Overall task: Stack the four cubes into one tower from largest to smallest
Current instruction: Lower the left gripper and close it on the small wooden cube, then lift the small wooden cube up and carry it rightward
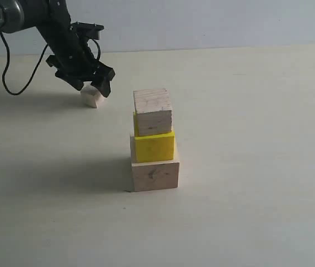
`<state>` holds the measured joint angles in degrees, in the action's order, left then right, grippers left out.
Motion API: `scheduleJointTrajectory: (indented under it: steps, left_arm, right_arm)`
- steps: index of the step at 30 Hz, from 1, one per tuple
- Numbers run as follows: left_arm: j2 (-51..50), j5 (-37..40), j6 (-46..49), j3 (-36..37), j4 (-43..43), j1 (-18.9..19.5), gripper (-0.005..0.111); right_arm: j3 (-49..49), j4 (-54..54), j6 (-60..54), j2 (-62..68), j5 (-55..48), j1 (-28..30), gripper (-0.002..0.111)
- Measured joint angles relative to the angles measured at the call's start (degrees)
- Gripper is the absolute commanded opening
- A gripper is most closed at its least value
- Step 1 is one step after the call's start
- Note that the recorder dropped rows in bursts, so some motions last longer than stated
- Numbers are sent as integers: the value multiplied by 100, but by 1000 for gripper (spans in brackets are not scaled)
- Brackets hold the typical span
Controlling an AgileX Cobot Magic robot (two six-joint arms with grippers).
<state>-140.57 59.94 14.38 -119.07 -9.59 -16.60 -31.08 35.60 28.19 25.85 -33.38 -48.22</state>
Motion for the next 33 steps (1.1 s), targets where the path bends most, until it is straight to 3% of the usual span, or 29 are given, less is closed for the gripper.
scheduleJointTrajectory:
  steps: [5,7,14,23,33]
  left_arm:
    - [-159,0,0,-8,0,0,70]
    - [-190,0,0,-8,0,0,59]
    - [-190,-25,11,-8,0,0,0]
    - [199,99,-125,-8,0,0,0]
    - [1021,775,-1030,-8,-103,0,0]
  right_arm:
    - [0,22,8,0,11,0,0]
    - [0,22,8,0,22,0,0]
    - [0,22,22,0,72,0,0]
    - [0,26,22,0,99,0,0]
    - [0,37,78,0,120,0,0]
